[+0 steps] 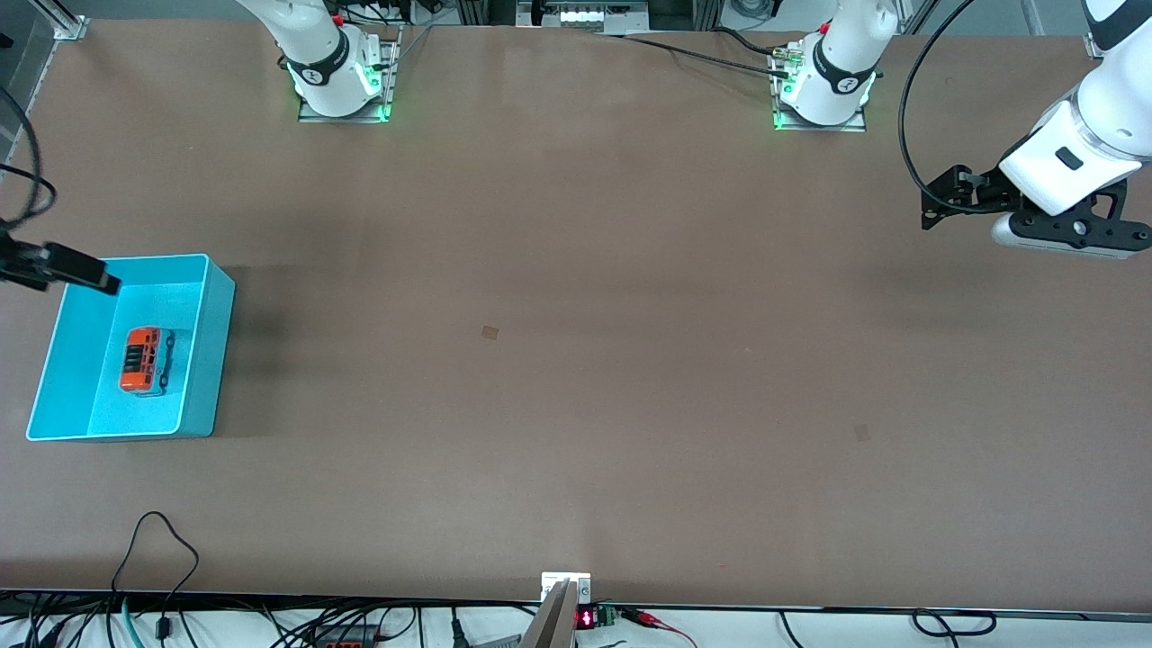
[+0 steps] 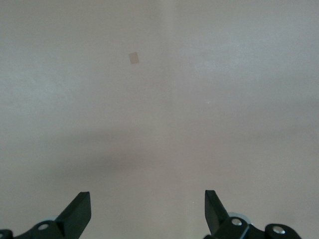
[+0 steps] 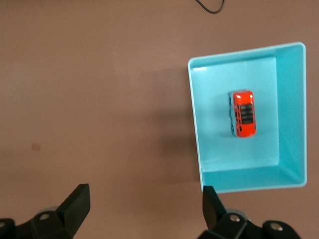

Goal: Wind up bus and store in blue box

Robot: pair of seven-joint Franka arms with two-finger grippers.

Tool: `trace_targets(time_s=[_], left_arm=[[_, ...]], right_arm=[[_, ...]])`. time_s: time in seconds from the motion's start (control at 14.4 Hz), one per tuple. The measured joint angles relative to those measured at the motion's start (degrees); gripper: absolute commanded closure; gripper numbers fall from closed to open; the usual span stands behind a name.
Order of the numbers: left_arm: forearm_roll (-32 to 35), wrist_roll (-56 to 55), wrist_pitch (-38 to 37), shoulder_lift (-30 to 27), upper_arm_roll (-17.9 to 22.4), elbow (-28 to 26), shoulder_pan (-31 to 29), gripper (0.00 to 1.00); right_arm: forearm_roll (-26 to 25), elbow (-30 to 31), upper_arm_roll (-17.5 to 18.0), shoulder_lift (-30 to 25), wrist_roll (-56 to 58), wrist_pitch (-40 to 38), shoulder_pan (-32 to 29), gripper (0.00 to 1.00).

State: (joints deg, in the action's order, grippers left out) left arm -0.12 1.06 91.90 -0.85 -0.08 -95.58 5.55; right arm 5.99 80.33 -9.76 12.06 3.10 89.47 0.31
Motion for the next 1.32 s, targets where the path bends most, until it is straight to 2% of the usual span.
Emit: trace_targets(time_s=[0.21,0.35,0.49,0.63,1.04,1.32], left_arm=[[0.00,0.00,-0.05,0.00,0.00,0.01,0.00,0.00],[0.00,0.00,-0.38,0.00,0.00,0.01,0.00,0.00],[0.00,0.00,-0.50,-0.01,-0.01,0.01,0.01,0.00],[0.00,0.00,-0.56,-0.01,-0.16,0.03,0.02,0.00],[0.00,0.00,-0.89,-0.04,-0.35,0.26,0.05,0.00],[0.00,0.00,-1.00,-0.04,-0.33,0.27,0.01,0.00]], right_arm=[[-3.58,1.32,0.61,-2.71,-0.61,-2.82,-1.99,0.00],[-6.28,5.58,1.53,-4.83,-0.71,0.04,-1.50,0.00],[-6.85,10.72,2.26,-7.39,-1.12,3.29,-0.80,0.00],[-6.85,13.14,2.46,-9.19,-1.14,4.07,-0.63,0.00],[-6.85,14.43,2.44,-11.36,-0.93,2.99,-0.69,0.00],[-6.85,15.35,2.52,-10.77,-0.94,5.95,-0.51,0.00]])
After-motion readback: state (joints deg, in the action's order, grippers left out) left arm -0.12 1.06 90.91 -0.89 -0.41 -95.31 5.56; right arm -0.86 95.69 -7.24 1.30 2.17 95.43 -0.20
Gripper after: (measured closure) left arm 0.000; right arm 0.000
